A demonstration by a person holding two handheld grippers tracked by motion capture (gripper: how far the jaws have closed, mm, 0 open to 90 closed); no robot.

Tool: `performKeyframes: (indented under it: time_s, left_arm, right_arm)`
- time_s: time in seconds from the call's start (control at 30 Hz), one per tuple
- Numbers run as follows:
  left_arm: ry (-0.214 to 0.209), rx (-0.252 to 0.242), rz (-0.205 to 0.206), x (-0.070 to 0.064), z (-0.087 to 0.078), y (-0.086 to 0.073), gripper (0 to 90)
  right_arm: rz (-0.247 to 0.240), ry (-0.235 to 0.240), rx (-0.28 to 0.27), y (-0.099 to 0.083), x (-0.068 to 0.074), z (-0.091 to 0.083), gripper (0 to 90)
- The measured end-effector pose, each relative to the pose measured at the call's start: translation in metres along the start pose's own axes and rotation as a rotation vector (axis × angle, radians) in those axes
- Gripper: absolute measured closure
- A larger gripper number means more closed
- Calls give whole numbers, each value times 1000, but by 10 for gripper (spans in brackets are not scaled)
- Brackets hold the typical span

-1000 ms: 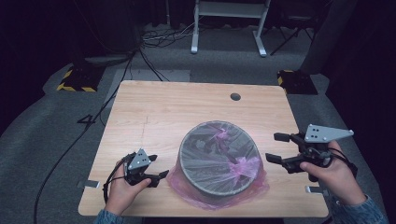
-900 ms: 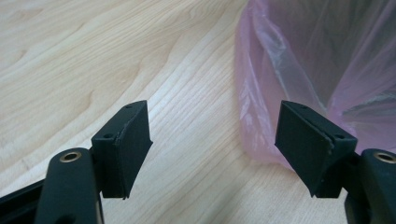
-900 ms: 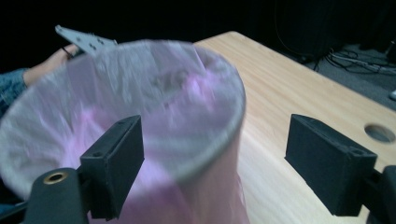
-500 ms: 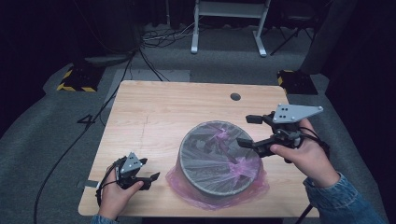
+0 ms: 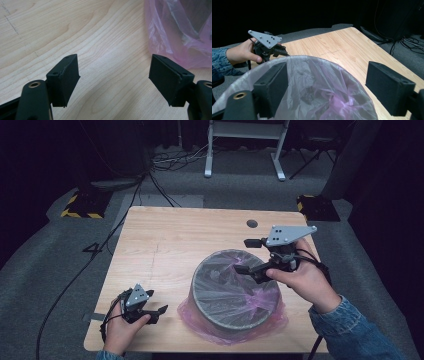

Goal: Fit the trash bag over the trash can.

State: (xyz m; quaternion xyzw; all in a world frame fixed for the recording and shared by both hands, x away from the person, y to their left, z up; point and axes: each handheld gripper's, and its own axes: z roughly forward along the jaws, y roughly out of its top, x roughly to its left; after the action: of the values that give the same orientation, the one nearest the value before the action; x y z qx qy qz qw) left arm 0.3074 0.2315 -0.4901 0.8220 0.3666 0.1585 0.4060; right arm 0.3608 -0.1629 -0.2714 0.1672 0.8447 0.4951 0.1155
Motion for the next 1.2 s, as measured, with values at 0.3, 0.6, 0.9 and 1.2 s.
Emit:
performKeyframes:
  time_s: [0.3,0.6,0.9,1.2]
  left_arm:
    - [10,7,-1,2,2,-1,237]
    - [-2,10,0,3,7,0,238]
    - [-5,17,8,3,9,-1,237]
    - [-18,22,13,2,13,0,236]
  right_arm:
    - [2,18,28,-4,6,26,174]
    - [-1,44,72,-10,14,55,175]
    - [-9,51,145,-25,14,79,178]
    - [2,50,228,-37,14,99,172]
